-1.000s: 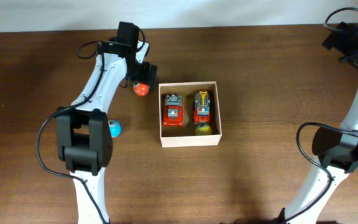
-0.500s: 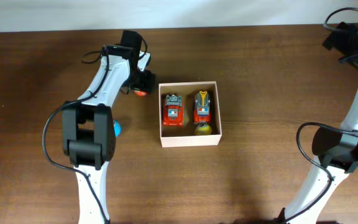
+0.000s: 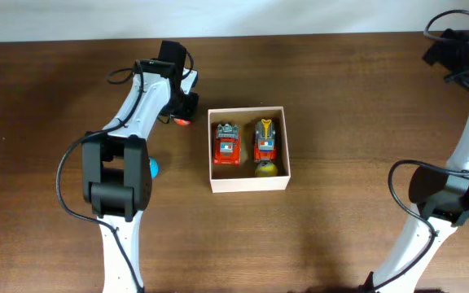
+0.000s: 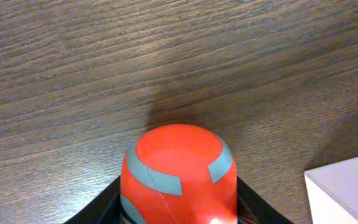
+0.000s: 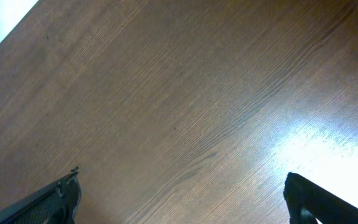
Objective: Pack container
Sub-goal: 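Move the left gripper to the red ball and grasp it, then carry the red ball over the pink box with the left gripper, then lower the red ball beside the yellow ball and open the left gripper, then move the left gripper to the blue ball and grasp it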
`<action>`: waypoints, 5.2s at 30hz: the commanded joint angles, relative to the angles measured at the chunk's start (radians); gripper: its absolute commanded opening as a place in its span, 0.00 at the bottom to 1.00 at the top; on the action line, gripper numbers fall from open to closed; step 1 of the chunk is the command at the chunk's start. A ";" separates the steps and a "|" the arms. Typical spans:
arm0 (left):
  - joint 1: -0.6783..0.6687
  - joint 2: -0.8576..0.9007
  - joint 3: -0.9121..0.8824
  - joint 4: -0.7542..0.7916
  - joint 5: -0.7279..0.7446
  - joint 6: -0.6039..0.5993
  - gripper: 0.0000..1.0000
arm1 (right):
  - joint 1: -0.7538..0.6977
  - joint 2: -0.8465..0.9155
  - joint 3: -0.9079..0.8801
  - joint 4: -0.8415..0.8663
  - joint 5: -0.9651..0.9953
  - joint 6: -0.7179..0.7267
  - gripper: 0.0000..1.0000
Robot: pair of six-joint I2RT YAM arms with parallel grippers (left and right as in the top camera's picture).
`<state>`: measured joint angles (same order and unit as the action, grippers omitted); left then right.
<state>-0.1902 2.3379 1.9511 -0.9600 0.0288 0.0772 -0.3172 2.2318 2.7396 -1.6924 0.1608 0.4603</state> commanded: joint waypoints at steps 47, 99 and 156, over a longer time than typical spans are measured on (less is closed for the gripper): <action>-0.291 0.006 0.436 -0.728 0.238 0.264 0.45 | 0.003 -0.015 0.008 -0.006 0.016 0.005 0.99; -0.436 0.005 0.335 -0.704 0.138 0.230 0.71 | 0.003 -0.015 0.008 -0.006 0.016 0.005 0.99; 0.171 -0.468 -0.554 -0.100 -0.029 -0.080 0.98 | 0.003 -0.015 0.008 -0.006 0.016 0.005 0.99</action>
<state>-0.0410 1.8786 1.4261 -1.0714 0.0124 0.0128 -0.3172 2.2322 2.7396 -1.6924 0.1608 0.4603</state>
